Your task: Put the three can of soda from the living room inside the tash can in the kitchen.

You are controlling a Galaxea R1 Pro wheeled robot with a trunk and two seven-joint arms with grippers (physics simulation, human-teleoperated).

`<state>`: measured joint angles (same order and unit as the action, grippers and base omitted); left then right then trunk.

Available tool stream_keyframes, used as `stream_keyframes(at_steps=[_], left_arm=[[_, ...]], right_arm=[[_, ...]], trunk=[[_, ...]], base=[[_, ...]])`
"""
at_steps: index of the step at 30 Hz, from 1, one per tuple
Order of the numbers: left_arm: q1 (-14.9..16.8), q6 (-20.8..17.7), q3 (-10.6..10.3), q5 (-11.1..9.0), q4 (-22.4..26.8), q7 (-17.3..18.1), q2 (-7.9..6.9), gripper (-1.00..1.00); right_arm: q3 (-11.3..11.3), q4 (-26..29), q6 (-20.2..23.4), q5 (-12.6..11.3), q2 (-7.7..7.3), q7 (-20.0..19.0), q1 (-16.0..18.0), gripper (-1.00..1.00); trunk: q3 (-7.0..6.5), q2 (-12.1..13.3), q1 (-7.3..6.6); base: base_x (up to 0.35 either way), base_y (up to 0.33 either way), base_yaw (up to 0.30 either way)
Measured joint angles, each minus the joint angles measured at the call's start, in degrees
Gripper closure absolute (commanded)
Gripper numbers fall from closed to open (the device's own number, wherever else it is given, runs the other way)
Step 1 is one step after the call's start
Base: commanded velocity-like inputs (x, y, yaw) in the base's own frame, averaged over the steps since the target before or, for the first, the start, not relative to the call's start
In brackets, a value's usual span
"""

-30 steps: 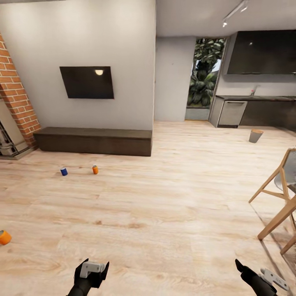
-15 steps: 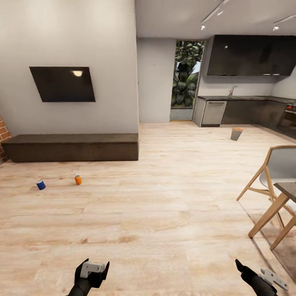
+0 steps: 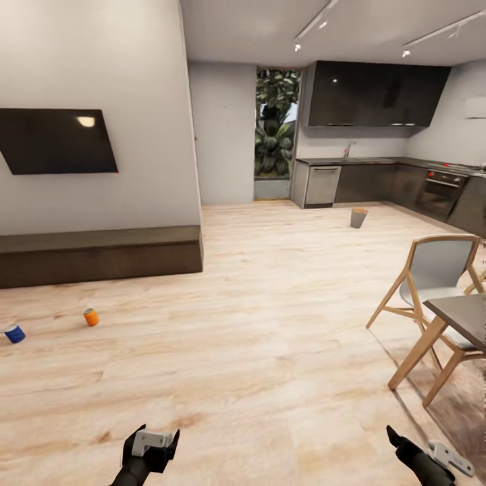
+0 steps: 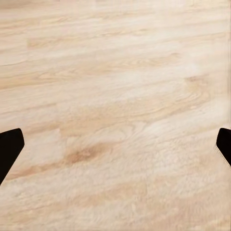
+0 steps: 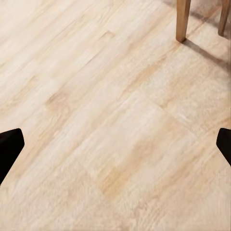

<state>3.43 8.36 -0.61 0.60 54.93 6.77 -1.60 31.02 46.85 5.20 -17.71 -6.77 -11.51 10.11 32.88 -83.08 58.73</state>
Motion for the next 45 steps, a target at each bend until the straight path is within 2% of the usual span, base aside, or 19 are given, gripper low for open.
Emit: stream_keyframes(at_steps=[14,36,45], left_arm=[[0.0,0.0,0.0,0.0,0.0,0.0,0.02,-1.0],[0.0,0.0,0.0,0.0,0.1,0.0,0.02,-1.0],[0.0,0.1,0.1,-0.1,0.1,0.0,0.02,-1.0]], right_arm=[[0.0,0.0,0.0,0.2,0.0,0.0,0.0,-1.0],[-0.1,0.0,0.0,0.2,0.08,0.0,0.0,-1.0],[0.0,0.0,0.0,0.1,0.01,0.0,0.0,-1.0]], trunk=[[-0.01,0.0,0.0],[-0.01,0.0,0.0],[0.03,0.0,0.0]], base=[[0.311,0.0,-0.134],[0.324,0.0,-0.018],[0.324,0.0,-0.141]])
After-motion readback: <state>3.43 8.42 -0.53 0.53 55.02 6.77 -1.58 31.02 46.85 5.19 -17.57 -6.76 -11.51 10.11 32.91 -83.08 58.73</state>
